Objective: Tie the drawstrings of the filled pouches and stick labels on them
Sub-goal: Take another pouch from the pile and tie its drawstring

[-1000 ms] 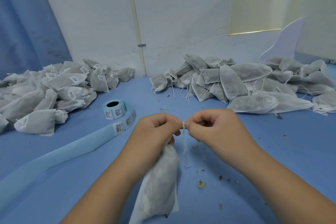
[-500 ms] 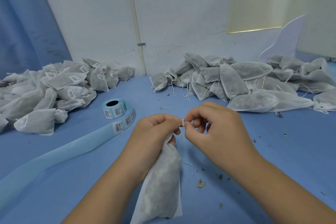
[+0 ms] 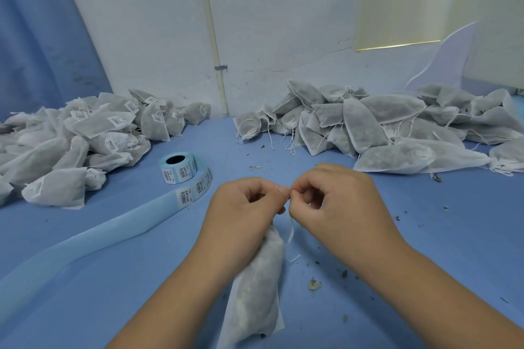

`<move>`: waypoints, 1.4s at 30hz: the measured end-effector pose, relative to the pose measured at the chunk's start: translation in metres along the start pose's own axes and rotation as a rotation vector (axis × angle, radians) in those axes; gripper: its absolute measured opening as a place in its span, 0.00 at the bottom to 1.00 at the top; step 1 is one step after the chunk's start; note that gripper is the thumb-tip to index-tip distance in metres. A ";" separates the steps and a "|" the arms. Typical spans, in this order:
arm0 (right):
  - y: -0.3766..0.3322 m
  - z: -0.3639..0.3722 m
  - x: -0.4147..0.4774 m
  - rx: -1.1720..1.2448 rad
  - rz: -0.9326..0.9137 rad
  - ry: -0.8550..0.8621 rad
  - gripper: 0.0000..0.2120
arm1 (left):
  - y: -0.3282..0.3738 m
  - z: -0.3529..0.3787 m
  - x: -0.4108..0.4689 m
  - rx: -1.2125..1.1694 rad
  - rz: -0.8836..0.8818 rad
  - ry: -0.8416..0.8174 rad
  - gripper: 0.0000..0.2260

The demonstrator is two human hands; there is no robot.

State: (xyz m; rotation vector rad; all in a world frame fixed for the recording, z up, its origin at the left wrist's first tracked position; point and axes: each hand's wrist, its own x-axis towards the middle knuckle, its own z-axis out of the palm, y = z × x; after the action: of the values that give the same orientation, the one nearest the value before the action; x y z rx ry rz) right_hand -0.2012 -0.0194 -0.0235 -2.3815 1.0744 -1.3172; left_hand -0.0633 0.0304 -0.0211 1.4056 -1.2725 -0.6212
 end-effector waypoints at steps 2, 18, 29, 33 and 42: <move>0.000 -0.002 0.001 0.042 0.051 -0.023 0.05 | 0.001 0.000 0.000 0.012 0.008 -0.009 0.11; 0.012 -0.032 0.022 1.199 0.494 -0.294 0.08 | -0.004 -0.010 0.009 0.007 -0.001 -0.021 0.07; 0.021 -0.022 0.017 0.622 0.578 -0.282 0.06 | -0.003 -0.010 0.007 -0.151 -0.009 -0.107 0.06; 0.018 -0.024 0.016 0.674 0.561 -0.417 0.07 | -0.002 -0.011 0.007 -0.198 -0.030 -0.116 0.06; 0.019 -0.025 0.016 0.655 0.412 -0.399 0.03 | -0.001 -0.012 0.007 -0.236 -0.035 -0.106 0.06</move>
State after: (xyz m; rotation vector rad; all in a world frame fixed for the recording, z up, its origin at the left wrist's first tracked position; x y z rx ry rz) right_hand -0.2257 -0.0399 -0.0084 -1.7142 0.7923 -0.8263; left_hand -0.0497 0.0279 -0.0171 1.2155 -1.2155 -0.8505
